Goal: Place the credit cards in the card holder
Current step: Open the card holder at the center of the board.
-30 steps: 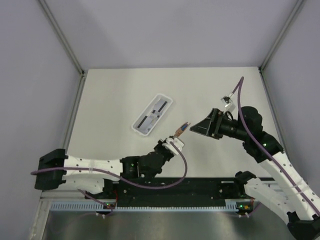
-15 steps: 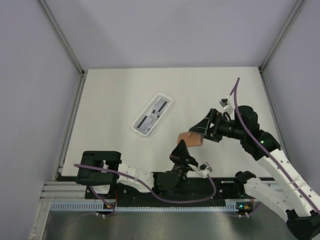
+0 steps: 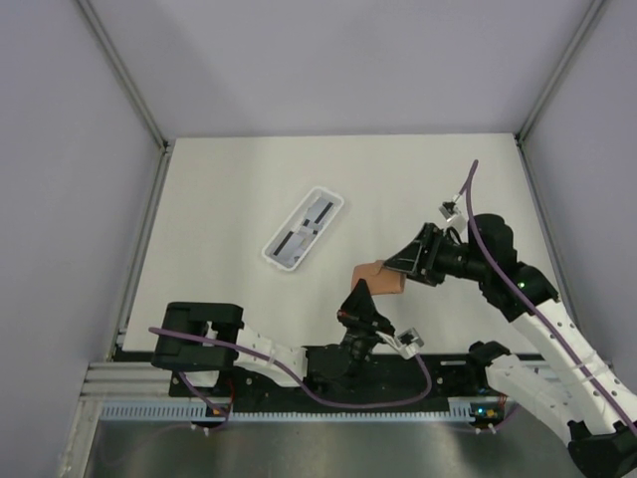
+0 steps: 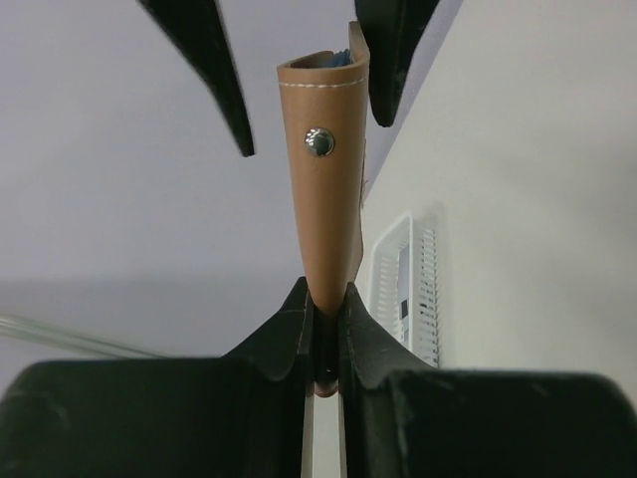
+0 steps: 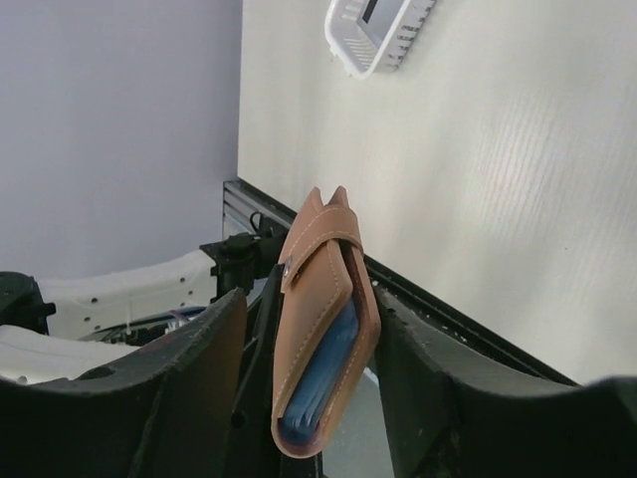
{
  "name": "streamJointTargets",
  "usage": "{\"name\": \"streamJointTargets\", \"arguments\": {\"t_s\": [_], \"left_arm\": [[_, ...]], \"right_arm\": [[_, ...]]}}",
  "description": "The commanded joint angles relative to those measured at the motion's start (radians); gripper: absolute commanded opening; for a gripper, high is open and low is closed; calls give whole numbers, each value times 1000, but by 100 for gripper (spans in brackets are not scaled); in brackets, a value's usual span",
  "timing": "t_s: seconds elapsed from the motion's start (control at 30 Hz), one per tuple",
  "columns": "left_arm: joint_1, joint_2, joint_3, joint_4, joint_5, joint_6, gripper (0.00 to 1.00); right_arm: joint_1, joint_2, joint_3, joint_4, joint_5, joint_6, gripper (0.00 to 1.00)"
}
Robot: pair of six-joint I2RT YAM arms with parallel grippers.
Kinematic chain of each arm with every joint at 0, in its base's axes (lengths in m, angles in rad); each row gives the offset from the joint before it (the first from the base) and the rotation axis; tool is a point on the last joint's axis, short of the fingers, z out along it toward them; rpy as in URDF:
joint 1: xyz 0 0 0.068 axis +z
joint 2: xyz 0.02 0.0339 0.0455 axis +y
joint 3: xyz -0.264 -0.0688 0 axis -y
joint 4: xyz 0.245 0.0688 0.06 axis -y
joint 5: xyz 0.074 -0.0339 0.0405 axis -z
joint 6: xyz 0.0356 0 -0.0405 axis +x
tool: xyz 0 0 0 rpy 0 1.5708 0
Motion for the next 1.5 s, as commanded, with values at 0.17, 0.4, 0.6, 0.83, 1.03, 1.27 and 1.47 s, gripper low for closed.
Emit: {"name": "streamJointTargets", "arguments": {"t_s": [0.17,0.4,0.6,0.83,1.03,1.27,1.47], "left_arm": [[-25,-69,46,385,-37,-64,16],[-59,-353,-24,369,-78,-390,66],[31,-929,-120,-592,232,-1407,80],[177,-1142,-238,-607,540,-1722,82],[186,-1059,-229,-593,633,-1837,83],[260,-950,-229,-480,800,-1941,83],[297,-834,-195,-412,877,-1986,81]], "right_arm": [[-14,-13,-10,67,-53,-23,0],[-39,-53,-12,85,-10,-43,0],[-57,-202,-146,396,28,114,0],[-59,-320,-379,917,85,340,0],[-59,-313,-461,1165,103,457,0],[-59,-299,-441,1185,67,475,0],[-59,-325,-440,1148,27,466,0]]}}
